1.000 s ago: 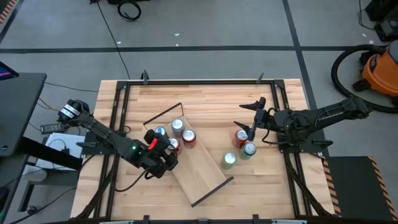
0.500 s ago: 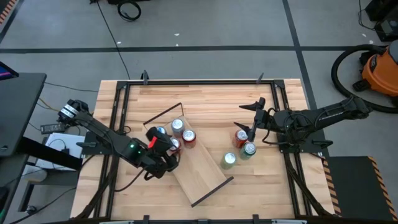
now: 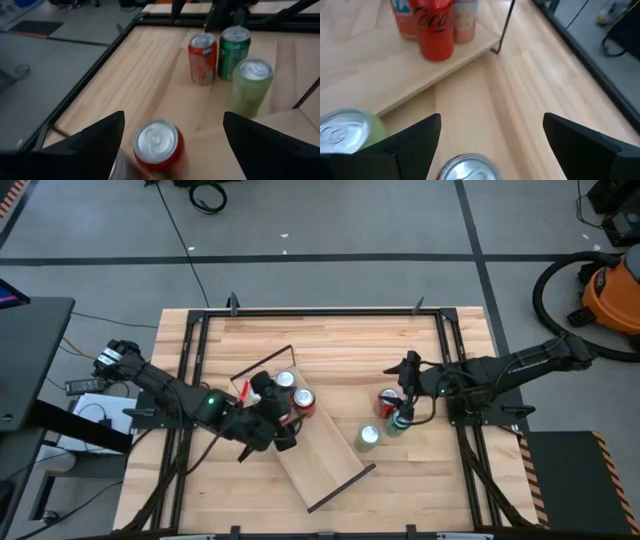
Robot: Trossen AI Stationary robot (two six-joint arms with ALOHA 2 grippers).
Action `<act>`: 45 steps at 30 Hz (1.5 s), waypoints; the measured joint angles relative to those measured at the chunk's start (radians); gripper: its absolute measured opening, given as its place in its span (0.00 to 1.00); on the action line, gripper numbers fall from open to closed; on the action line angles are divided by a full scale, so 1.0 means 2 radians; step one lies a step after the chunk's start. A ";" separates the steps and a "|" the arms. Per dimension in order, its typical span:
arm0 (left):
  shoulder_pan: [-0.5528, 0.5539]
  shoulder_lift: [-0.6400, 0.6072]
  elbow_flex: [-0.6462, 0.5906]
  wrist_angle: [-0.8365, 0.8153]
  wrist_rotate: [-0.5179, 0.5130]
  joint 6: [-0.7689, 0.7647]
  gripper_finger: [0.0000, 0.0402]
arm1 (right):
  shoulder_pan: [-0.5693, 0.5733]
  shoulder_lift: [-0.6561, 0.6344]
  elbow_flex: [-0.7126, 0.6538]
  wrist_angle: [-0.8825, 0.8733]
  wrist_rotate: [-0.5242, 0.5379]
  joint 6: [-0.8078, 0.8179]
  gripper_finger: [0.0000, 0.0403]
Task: Place canned beverage on shelf
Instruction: Put the orange soda can on the shelf
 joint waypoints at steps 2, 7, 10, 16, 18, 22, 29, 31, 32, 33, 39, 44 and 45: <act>0.009 0.000 0.000 0.022 0.014 0.020 0.87 | 0.000 0.006 0.010 -0.017 -0.014 0.011 0.90; 0.029 0.000 0.000 0.046 0.020 0.067 0.87 | 0.011 0.025 0.052 -0.092 -0.012 0.066 0.90; 0.041 0.000 0.000 0.050 0.020 0.090 0.87 | 0.013 0.047 0.068 -0.131 -0.014 0.100 0.90; 0.072 0.001 -0.001 0.052 0.053 0.103 0.87 | 0.004 0.109 0.084 -0.151 -0.021 0.101 0.90; 0.081 0.001 -0.001 0.052 0.072 0.103 0.87 | 0.004 0.127 0.099 -0.167 -0.021 0.103 0.91; 0.089 0.001 -0.001 0.052 0.092 0.106 0.87 | 0.001 0.158 0.118 -0.198 -0.021 0.100 0.91; 0.089 0.001 -0.001 0.053 0.096 0.125 0.87 | -0.028 0.196 0.119 -0.205 -0.084 0.091 0.91; 0.089 0.001 -0.001 0.053 0.096 0.125 0.87 | -0.041 0.207 0.119 -0.210 -0.105 0.091 0.90; 0.089 0.001 -0.001 0.053 0.096 0.125 0.87 | -0.049 0.213 0.119 -0.212 -0.114 0.090 0.90; 0.089 0.001 -0.001 0.053 0.096 0.125 0.87 | -0.055 0.218 0.119 -0.213 -0.119 0.090 0.89; 0.089 0.001 -0.001 0.052 0.106 0.114 0.87 | -0.076 0.225 0.119 -0.210 -0.128 0.088 0.81; 0.089 0.010 -0.001 0.065 0.107 0.112 0.87 | -0.089 0.214 0.138 -0.217 -0.122 0.089 0.79; 0.090 0.016 -0.001 0.071 0.107 0.116 0.87 | -0.092 0.210 0.144 -0.213 -0.115 0.089 0.80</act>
